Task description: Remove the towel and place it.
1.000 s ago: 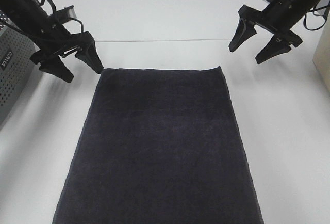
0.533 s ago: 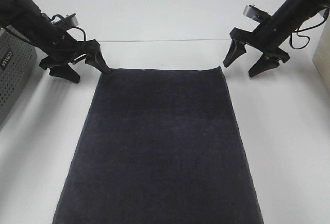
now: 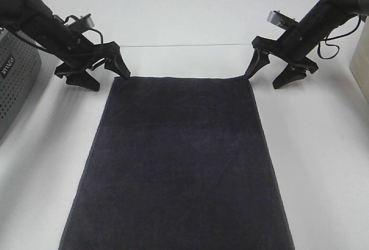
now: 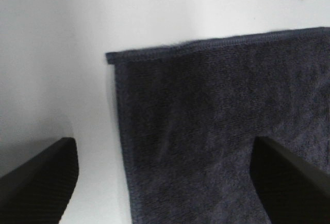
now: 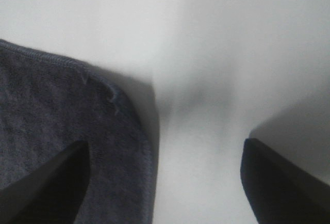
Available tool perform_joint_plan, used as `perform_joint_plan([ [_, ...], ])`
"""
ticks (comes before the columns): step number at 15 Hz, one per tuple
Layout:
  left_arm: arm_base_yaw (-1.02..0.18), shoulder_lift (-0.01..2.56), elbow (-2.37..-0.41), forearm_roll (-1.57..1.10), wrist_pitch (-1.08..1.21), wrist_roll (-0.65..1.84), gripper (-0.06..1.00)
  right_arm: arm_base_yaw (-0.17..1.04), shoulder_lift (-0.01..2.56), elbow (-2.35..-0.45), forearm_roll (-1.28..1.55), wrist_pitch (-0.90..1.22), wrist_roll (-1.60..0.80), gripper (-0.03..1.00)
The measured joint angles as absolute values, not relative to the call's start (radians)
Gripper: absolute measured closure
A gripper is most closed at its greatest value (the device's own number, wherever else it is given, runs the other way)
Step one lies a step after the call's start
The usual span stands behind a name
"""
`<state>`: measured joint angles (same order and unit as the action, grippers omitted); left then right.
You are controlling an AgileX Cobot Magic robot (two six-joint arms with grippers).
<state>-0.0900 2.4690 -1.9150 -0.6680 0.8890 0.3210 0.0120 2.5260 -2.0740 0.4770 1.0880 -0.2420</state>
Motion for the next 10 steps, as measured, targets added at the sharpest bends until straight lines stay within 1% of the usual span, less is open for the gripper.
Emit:
perform_joint_plan([
  [4,-0.165,2.479,-1.92,-0.676,0.872,0.324,0.11,0.105,2.544,-2.088,0.46,1.07,-0.22,0.2],
  [7,-0.203,2.484,-1.922,-0.685,0.852,0.321,0.12,0.146,2.553,-2.095,0.459,1.055,-0.211,0.21],
  [8,-0.205,2.484,-1.922,-0.686,0.849,0.31,0.13,0.15,2.553,-2.097,0.448,1.05,-0.2,0.21],
  [10,-0.205,2.484,-1.922,-0.683,0.847,0.301,0.18,0.15,2.554,-2.097,0.44,1.043,-0.187,0.26],
])
